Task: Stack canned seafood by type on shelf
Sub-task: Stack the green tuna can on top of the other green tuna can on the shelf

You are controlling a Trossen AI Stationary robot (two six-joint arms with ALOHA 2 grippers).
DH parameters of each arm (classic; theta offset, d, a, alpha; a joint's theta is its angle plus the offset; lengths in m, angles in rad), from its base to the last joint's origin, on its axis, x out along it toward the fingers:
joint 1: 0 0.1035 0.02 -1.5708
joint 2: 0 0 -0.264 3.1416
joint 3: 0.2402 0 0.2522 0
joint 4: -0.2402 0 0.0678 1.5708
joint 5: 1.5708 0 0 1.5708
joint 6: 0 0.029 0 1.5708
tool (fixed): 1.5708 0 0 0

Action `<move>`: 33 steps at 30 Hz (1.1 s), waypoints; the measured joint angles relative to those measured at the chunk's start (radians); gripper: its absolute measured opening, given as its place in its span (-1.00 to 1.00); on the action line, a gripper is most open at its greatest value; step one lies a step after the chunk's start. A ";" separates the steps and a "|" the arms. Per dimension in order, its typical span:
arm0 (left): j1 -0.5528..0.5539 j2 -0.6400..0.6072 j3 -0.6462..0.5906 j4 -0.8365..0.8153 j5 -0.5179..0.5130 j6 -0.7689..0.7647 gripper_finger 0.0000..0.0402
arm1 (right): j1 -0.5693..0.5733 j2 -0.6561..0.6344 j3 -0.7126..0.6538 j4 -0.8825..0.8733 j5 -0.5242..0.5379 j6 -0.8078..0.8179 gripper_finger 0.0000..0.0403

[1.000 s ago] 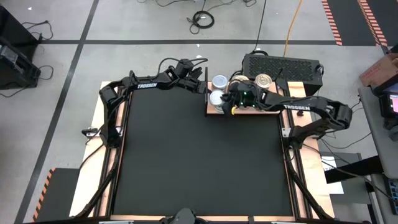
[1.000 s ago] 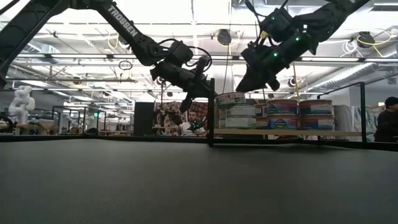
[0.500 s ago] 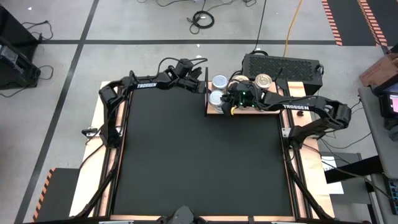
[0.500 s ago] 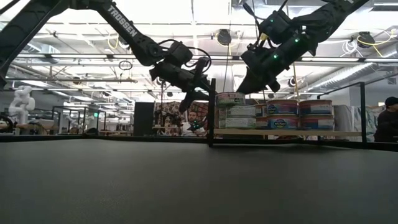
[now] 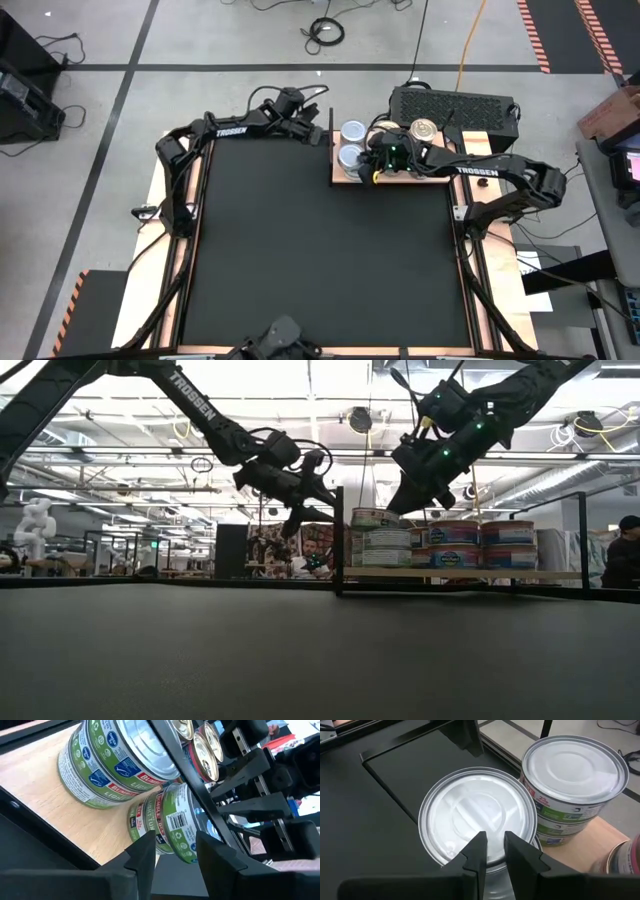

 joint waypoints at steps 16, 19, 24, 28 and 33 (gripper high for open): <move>0.118 -0.129 0.001 -0.343 -0.100 0.272 -0.30 | -0.004 -0.056 -0.003 -0.095 0.008 -0.022 -0.69; 0.126 -0.157 0.000 -0.372 -0.123 0.294 -0.30 | -0.004 -0.056 -0.002 -0.101 0.009 -0.021 -0.69; 0.132 -0.206 -0.001 -0.369 -0.138 0.308 -0.30 | -0.003 -0.058 -0.004 -0.094 0.069 -0.031 -0.69; 0.131 -0.231 -0.001 -0.370 -0.162 0.314 -0.30 | 0.001 -0.057 -0.004 -0.075 0.082 -0.040 -0.69; 0.131 -0.241 -0.001 -0.370 -0.169 0.314 -0.30 | 0.024 -0.055 0.037 -0.124 0.083 -0.051 -0.69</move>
